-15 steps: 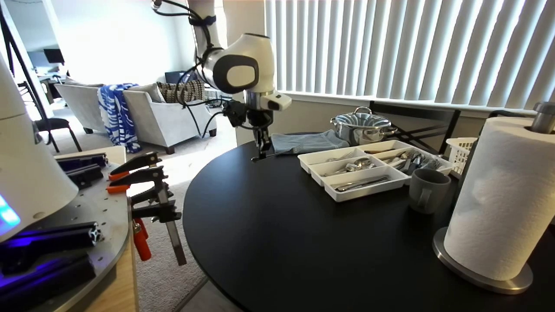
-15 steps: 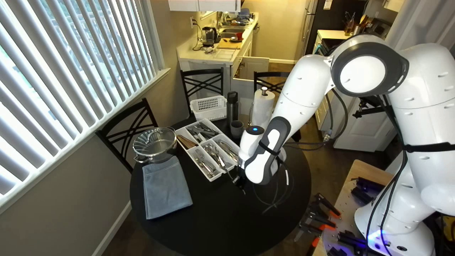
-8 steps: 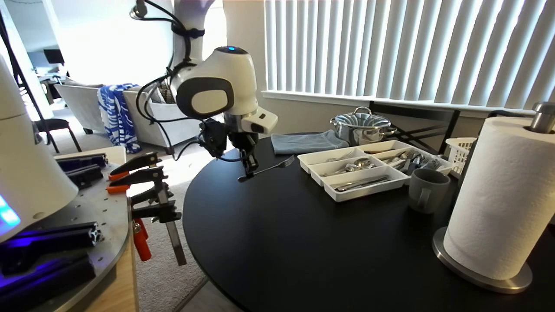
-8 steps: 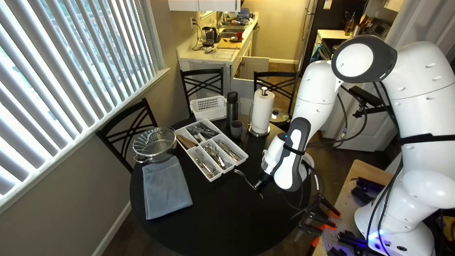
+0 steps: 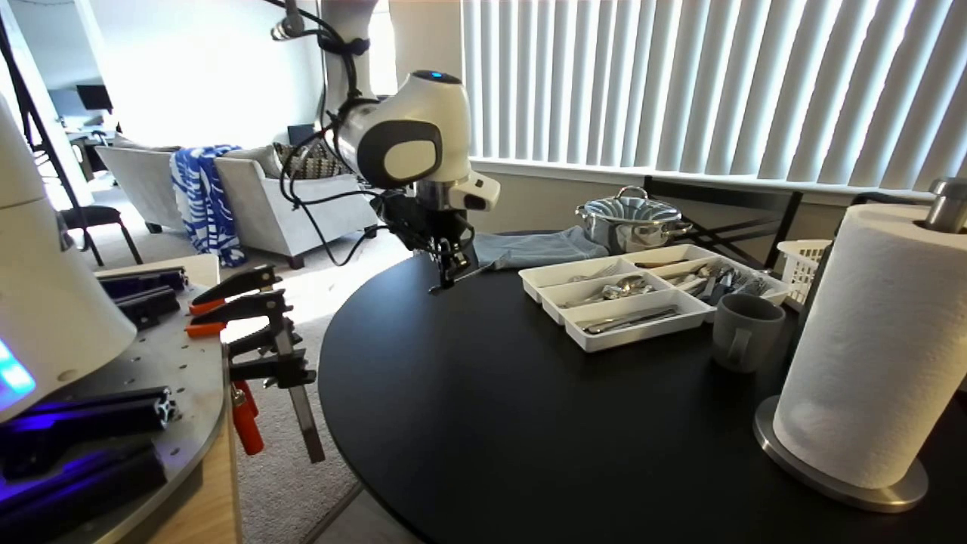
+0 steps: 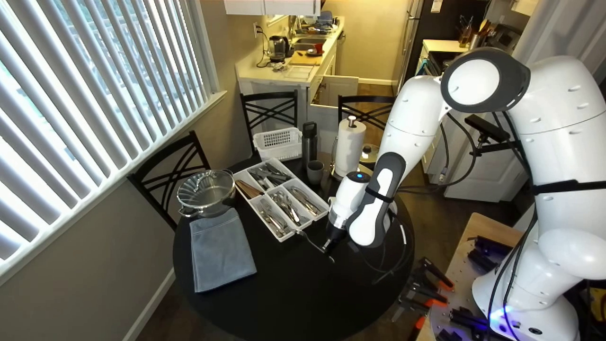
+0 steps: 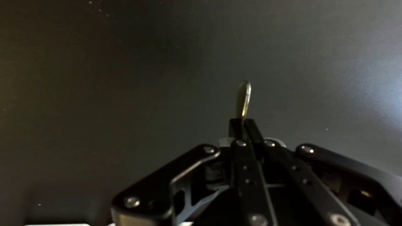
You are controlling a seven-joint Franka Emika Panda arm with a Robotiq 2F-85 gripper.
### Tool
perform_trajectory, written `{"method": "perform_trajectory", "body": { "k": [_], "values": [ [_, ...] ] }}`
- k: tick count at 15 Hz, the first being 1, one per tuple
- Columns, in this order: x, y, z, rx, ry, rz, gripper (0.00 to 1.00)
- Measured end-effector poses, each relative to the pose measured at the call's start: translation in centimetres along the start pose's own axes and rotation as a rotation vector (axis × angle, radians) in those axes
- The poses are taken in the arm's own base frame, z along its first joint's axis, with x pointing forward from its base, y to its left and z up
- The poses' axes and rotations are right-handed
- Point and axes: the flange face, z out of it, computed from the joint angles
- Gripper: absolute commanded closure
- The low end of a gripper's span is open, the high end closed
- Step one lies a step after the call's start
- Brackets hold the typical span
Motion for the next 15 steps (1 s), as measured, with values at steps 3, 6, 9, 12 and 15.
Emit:
{"method": "perform_trajectory", "body": {
  "k": [3, 6, 9, 12, 15],
  "values": [
    [1.6, -0.1, 1.1, 0.029, -0.043, 0.015, 0.99],
    [2.8, 0.5, 3.2, 0.050, -0.080, 0.034, 0.99],
    [3.6, 1.1, 5.8, 0.071, -0.112, 0.056, 0.99],
    [3.6, 1.7, 7.6, 0.086, -0.141, 0.068, 0.99],
    [3.1, 2.3, 7.8, 0.108, -0.158, 0.044, 0.99]
  ]
}}
